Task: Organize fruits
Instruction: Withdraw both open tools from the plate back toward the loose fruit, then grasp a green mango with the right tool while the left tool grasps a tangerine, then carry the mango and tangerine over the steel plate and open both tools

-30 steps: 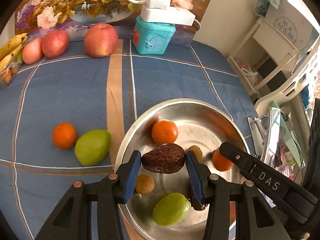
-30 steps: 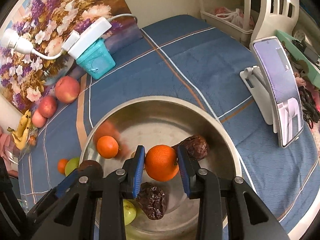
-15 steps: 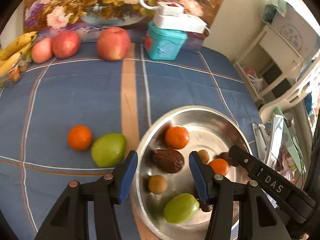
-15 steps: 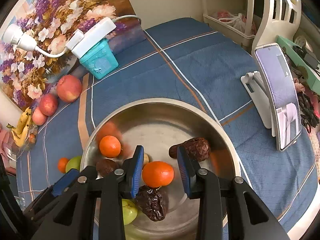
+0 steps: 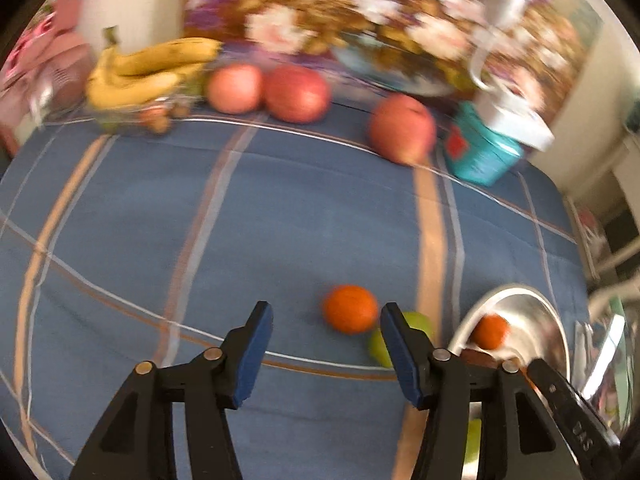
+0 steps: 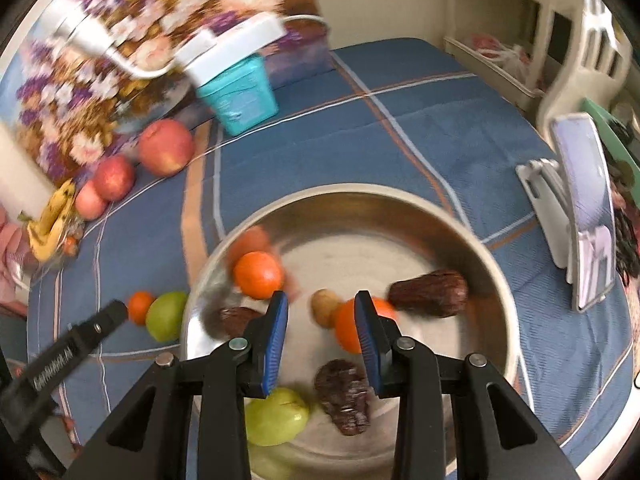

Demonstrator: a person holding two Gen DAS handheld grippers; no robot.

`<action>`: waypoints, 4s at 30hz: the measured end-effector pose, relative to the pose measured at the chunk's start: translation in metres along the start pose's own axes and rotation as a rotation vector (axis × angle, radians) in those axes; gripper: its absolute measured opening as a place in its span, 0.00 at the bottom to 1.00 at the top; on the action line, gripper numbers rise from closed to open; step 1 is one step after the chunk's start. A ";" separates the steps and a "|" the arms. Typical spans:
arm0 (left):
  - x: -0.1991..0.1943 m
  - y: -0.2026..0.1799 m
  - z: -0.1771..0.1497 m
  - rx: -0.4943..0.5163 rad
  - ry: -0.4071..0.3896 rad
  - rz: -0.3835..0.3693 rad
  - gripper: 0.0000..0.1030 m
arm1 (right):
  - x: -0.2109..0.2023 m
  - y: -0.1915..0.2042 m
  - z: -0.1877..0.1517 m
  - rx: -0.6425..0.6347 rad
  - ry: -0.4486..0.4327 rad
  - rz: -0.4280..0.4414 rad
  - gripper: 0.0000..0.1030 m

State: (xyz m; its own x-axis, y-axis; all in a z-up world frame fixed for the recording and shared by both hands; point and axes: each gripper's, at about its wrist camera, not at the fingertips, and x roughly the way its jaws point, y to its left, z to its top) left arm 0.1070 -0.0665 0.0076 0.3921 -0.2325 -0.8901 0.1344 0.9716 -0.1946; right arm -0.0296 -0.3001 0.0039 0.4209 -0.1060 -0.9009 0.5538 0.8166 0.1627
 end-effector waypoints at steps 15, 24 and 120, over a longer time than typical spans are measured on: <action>-0.001 0.029 0.005 -0.073 -0.006 0.086 0.97 | 0.006 0.046 -0.006 -0.149 0.010 -0.005 0.76; 0.002 0.029 0.004 -0.054 -0.013 0.120 1.00 | 0.010 0.050 -0.006 -0.178 -0.010 0.000 0.91; 0.002 -0.069 -0.010 0.186 0.100 -0.327 0.36 | -0.003 0.008 0.003 -0.062 -0.020 -0.029 0.52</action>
State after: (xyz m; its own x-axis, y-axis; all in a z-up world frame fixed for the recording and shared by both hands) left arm 0.0900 -0.1333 0.0150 0.2116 -0.5144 -0.8310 0.4042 0.8202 -0.4048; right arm -0.0245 -0.2953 0.0094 0.4202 -0.1411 -0.8964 0.5209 0.8464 0.1109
